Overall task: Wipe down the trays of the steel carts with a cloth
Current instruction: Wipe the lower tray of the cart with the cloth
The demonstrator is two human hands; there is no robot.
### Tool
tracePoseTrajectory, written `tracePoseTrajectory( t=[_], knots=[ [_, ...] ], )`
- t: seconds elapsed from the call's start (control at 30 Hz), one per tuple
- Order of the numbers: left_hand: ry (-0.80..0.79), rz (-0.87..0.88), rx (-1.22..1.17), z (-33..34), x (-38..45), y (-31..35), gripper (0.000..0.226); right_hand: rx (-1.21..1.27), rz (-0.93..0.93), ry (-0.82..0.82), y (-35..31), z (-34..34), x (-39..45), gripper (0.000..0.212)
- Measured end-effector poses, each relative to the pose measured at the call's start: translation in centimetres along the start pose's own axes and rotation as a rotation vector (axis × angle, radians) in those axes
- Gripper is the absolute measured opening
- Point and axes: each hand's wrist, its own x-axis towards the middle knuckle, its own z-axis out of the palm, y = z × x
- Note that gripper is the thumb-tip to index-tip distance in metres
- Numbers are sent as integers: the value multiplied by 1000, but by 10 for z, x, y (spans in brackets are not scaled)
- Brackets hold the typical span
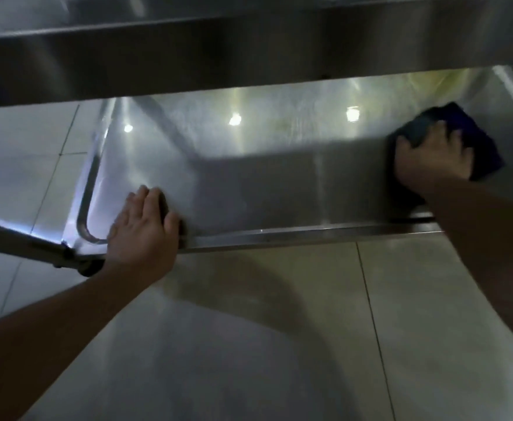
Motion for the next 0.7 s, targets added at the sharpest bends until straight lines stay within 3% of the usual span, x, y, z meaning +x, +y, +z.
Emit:
tracePoseTrajectory(
  t=[0.1, 0.17, 0.27, 0.37, 0.43, 0.57, 0.7],
  knots=[
    [24, 4, 35, 8, -3, 2, 68, -5, 75, -36, -28, 6, -9, 76],
    [36, -4, 39, 9, -3, 4, 69, 29, -13, 0, -73, 21, -29, 75],
    [28, -10, 50, 8, -4, 4, 69, 44, -294, 6, -163, 51, -78, 71],
    [19, -4, 49, 6, -5, 5, 68, -23, -740, -106, -247, 77, -125, 71],
    [8, 2, 43, 3, -6, 5, 68, -105, -941, -191, -270, 84, -137, 72],
    [16, 12, 26, 4, -8, 3, 68, -90, -1005, -148, -222, 72, -116, 75],
    [38, 17, 39, 7, -8, 2, 68, -57, -690, -56, -97, 33, -51, 75]
  ],
)
